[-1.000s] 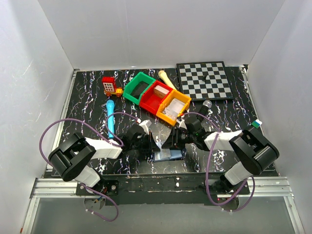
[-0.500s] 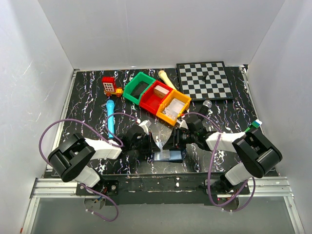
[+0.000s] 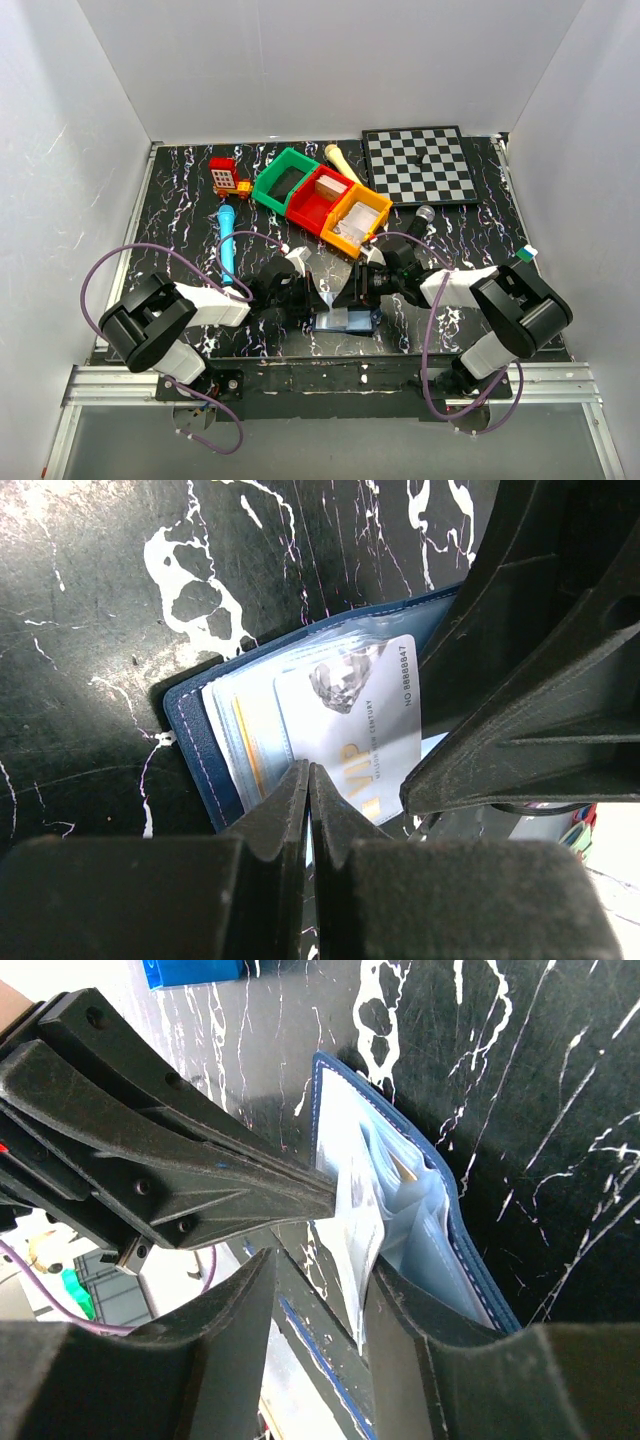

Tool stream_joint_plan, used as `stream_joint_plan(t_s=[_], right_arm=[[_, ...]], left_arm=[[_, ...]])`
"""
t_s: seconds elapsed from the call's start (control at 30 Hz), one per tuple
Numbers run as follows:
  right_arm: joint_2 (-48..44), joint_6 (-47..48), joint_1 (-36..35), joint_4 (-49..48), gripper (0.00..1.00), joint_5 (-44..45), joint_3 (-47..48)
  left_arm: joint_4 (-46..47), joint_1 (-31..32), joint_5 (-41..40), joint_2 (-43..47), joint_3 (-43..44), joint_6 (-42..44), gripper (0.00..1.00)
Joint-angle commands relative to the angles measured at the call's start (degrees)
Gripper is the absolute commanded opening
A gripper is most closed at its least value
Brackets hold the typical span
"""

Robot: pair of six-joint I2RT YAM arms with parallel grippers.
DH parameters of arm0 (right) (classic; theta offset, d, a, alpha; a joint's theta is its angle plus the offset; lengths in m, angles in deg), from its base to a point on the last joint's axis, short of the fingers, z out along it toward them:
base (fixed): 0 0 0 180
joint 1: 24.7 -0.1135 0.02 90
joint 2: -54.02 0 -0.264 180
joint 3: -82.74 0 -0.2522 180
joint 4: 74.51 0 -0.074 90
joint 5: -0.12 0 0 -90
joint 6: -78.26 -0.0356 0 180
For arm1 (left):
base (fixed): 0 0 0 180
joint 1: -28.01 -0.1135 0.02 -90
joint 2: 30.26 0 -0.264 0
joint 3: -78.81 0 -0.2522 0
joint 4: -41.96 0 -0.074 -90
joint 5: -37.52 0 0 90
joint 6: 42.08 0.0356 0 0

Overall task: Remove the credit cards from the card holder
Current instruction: Remove the credit card from the card holder.

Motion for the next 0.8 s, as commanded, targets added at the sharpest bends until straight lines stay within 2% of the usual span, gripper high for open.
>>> stream_joint_plan(t_s=[0.0,0.13,0.5,0.77], right_arm=[[1.31,-1.78,-0.60,-5.84,0.48,-5.47,3.00],[1.66,-1.70,-0.60,-5.84,0.50,-5.47,3.17],[0.08,-1.17,-0.52,-4.70,0.46,-4.86,2.21],[-1.41,-0.38,-0.08,-2.85,0.45,-4.33,1.77]], left_arm=[[-2.83,0.36,0.14,-1.93,-1.26,2.07,0.00],[-2.65,0.45,0.49,-2.11,-1.17,2.33,0.00],[-3.88,0.36,-1.26,-1.23,-1.96,0.93,0.00],[-4.58,0.45,-2.67,0.00,-2.76,0.05,0.16]])
